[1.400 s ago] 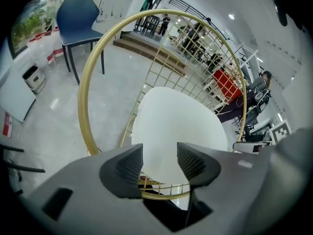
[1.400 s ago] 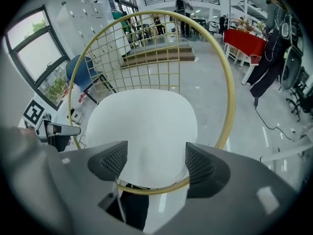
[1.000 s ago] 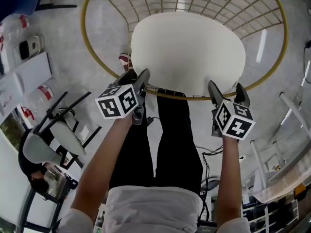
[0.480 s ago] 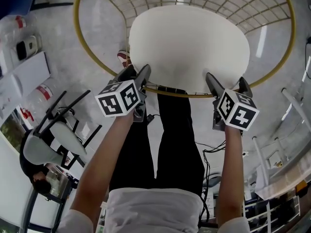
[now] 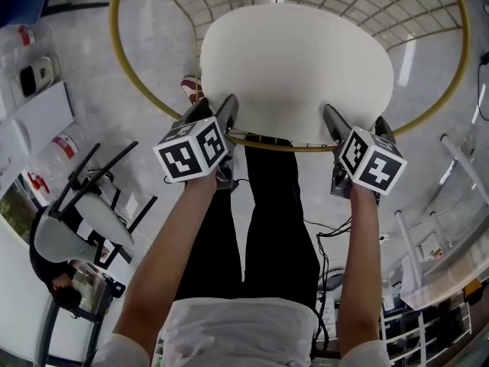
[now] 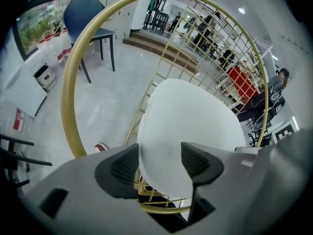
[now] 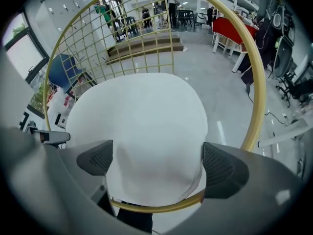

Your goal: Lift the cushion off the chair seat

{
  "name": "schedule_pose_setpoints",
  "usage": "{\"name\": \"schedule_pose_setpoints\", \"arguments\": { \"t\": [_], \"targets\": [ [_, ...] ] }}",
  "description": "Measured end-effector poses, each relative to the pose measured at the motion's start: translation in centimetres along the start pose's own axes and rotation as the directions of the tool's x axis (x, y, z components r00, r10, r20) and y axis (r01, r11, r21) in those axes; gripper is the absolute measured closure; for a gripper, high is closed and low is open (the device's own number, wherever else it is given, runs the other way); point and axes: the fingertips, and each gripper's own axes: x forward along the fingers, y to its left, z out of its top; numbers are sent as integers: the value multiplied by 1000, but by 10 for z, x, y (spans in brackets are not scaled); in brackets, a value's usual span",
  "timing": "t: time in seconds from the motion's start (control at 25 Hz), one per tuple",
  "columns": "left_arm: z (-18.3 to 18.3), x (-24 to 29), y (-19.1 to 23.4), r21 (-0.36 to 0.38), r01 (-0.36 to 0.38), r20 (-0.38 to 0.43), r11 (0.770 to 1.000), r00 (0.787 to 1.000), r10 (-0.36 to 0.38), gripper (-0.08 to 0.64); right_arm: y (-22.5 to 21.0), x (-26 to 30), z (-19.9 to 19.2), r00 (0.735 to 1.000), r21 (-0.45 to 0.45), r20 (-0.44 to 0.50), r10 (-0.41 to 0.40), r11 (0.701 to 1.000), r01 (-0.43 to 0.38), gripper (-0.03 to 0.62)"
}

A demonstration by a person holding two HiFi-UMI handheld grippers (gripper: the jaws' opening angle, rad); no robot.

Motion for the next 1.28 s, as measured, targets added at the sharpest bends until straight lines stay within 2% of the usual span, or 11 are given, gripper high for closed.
{"name": "schedule_pose_setpoints", "arguments": {
  "t": [0.32,0.44,0.52,0.6,0.84,1.08,1.28],
  "targets": [
    [3,5,-1,-23,4,-21,1000,1000,-5,290,-6,9,0,998,16,-35,-50,999,51,18],
    [3,7,1,-14,-14,-55,1000,998,14,299,-6,13,0,998,21,-39,-57,998,58,43],
    [4,7,4,-23,-26,-73,999,997,24,331,-7,12,0,997,20,-37,-62,998,63,61],
    [2,6,6,-27,-26,-81,999,996,24,382,-13,8,0,996,25,-35,-78,997,79,110],
    [5,3,8,-31,-12,-67,999,998,10,437,-28,-4,2,987,20,-22,-157,987,158,314],
    [6,-3,4,-69,28,-48,997,998,-31,466,-33,-18,4,979,6,30,-202,979,202,442],
    [8,-8,5,-77,45,-41,996,998,-49,478,-31,-23,3,987,47,38,-158,987,156,500]
  ]
}}
